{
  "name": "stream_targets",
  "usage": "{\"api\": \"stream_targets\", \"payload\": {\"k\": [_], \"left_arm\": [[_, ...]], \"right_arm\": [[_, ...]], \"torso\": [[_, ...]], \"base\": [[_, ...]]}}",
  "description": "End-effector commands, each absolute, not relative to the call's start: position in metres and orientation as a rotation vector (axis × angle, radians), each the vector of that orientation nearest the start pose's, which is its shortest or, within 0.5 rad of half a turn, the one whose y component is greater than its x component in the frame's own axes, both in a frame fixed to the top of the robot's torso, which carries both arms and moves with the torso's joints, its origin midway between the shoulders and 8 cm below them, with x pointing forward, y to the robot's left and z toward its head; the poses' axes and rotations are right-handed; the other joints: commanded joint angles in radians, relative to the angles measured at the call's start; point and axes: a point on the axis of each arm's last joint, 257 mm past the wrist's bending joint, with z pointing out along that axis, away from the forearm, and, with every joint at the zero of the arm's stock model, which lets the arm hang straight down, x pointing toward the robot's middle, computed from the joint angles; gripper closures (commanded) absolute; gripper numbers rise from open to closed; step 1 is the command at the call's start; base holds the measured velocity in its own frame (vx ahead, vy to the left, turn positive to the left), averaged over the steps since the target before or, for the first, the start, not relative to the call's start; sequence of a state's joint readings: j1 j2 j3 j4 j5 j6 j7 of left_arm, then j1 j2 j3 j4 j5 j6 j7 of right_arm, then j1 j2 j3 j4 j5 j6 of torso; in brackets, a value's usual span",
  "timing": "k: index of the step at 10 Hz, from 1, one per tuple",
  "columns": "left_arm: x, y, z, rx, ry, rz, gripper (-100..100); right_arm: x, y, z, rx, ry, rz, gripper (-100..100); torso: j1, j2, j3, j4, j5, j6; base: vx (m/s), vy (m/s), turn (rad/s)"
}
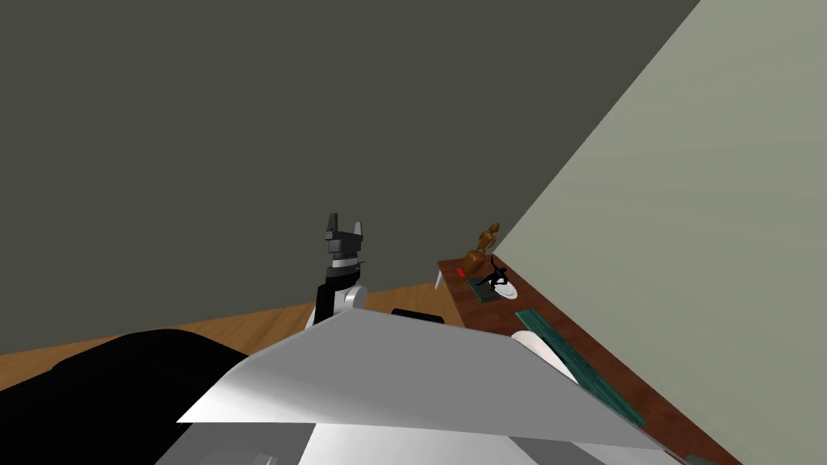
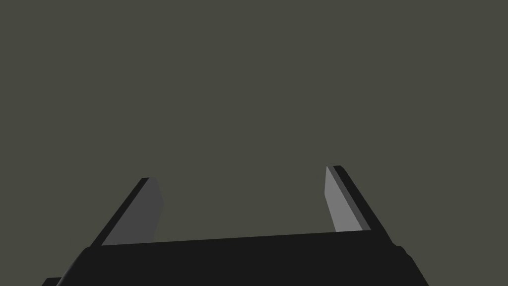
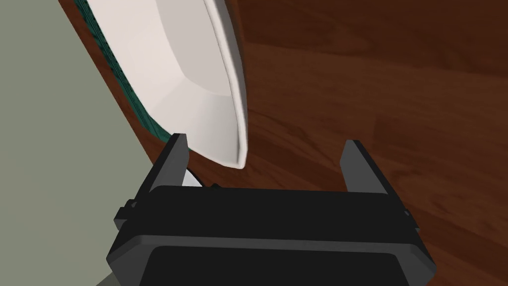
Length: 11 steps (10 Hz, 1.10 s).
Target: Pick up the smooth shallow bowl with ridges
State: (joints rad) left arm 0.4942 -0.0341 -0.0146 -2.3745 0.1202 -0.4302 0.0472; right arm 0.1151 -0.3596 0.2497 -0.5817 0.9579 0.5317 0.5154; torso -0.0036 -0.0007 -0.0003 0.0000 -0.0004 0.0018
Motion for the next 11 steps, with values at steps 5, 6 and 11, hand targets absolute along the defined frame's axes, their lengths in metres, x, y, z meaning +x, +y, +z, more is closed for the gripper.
{"api": "stream_targets", "payload": {"k": [5,6,11], "left_arm": [[0.334,0.289,0.054,-0.745,0.475,-1.45,0],[0.334,0.289,0.054,-0.745,0.475,-1.45,0],[0.334,0.289,0.054,-0.745,0.475,-1.45,0]], "right_arm": [[0.119,-0.552,-0.605,-0.203,2.774,-1.129,-100],[0.112,-0.555,-0.605,-0.223,2.784,-1.152,-100],[0.097,-0.558,-0.606,-0.248,2.809,-1.182,-100]], "torso": [[0.001,-0.001,0.0,0.0,0.0,0.0],[0.0,-0.001,0.0,0.0,0.0,0.0],[0.0,-0.001,0.0,0.0,0.0,0.001]], "base": [[-0.003,-0.017,0.052],[-0.004,-0.031,0.118],[-0.002,-0.026,0.046]]}}
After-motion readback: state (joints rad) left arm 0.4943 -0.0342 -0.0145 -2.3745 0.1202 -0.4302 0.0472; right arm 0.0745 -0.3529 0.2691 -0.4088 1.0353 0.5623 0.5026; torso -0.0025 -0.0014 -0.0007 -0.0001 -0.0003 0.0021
